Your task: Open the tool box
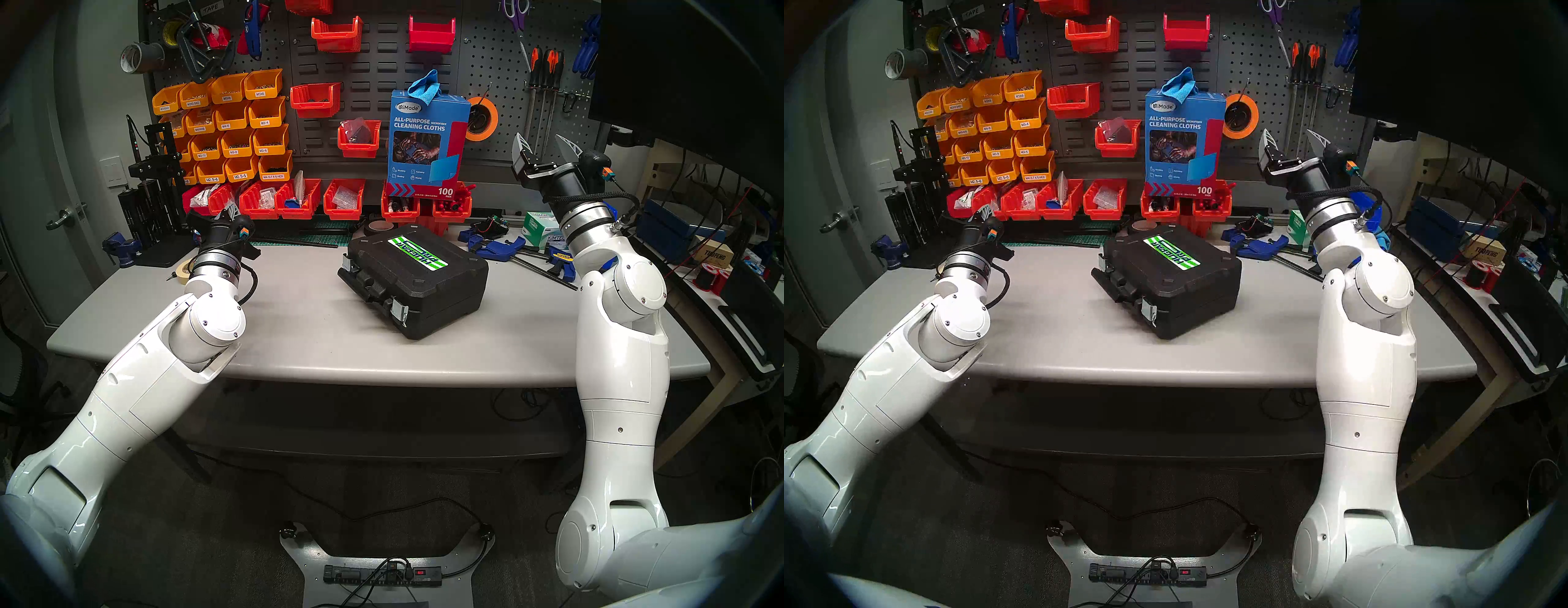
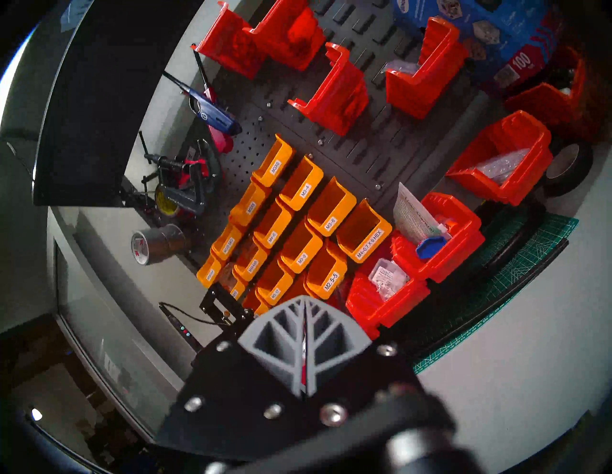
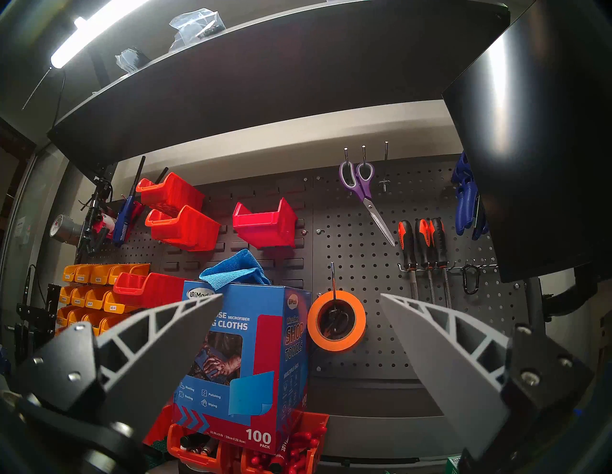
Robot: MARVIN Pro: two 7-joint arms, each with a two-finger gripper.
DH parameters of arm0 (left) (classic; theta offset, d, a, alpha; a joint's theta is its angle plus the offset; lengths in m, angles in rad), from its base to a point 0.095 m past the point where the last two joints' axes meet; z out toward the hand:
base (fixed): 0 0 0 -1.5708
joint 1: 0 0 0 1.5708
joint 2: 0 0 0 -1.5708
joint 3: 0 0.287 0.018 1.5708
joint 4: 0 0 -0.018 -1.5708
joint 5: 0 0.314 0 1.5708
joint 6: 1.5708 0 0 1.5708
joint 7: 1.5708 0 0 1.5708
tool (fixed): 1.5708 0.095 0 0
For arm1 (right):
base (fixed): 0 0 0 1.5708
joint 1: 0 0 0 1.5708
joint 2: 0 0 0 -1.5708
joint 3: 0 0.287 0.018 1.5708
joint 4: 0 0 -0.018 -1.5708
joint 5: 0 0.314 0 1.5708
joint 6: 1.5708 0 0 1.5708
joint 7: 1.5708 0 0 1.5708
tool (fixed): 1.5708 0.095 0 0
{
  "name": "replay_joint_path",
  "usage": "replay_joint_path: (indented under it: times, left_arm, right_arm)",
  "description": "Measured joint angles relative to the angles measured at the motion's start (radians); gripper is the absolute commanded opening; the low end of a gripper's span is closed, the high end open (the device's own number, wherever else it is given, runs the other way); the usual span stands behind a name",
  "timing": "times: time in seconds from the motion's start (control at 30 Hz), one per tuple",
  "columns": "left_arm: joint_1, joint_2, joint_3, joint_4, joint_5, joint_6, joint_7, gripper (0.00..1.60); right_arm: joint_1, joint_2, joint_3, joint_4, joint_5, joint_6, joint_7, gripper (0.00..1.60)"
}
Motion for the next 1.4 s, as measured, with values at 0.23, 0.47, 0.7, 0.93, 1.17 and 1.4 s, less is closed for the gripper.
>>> replay_joint_path:
  times: [0.23,0.47,0.7,0.93,1.17,1.4]
  left_arm:
    - [-0.029,0.055,0.025,0.034,0.065,-0.128,-0.041,0.0]
    - [-0.064,0.094,0.037,0.057,0.121,-0.26,-0.074,0.0]
    - [-0.091,0.118,0.059,0.062,0.171,-0.387,-0.099,0.0]
    - [-0.118,0.143,0.09,0.095,0.235,-0.517,-0.124,0.0]
    - [-0.149,0.161,0.116,0.142,0.299,-0.642,-0.138,0.0]
    - [-0.189,0.168,0.141,0.205,0.366,-0.794,-0.126,0.0]
  right_arm:
    - [0.0,0.002,-0.002,0.001,0.001,0.0,-0.002,1.6]
    - [0.0,0.003,-0.003,0.002,0.002,0.0,-0.004,1.6]
    - [0.0,0.005,-0.005,0.003,0.003,-0.001,-0.006,1.6]
    - [0.0,0.007,-0.006,0.003,0.005,-0.001,-0.008,1.6]
    - [0.0,0.009,-0.007,0.003,0.007,-0.001,-0.009,1.6]
    - [0.0,0.011,-0.008,0.002,0.009,-0.001,-0.011,1.6]
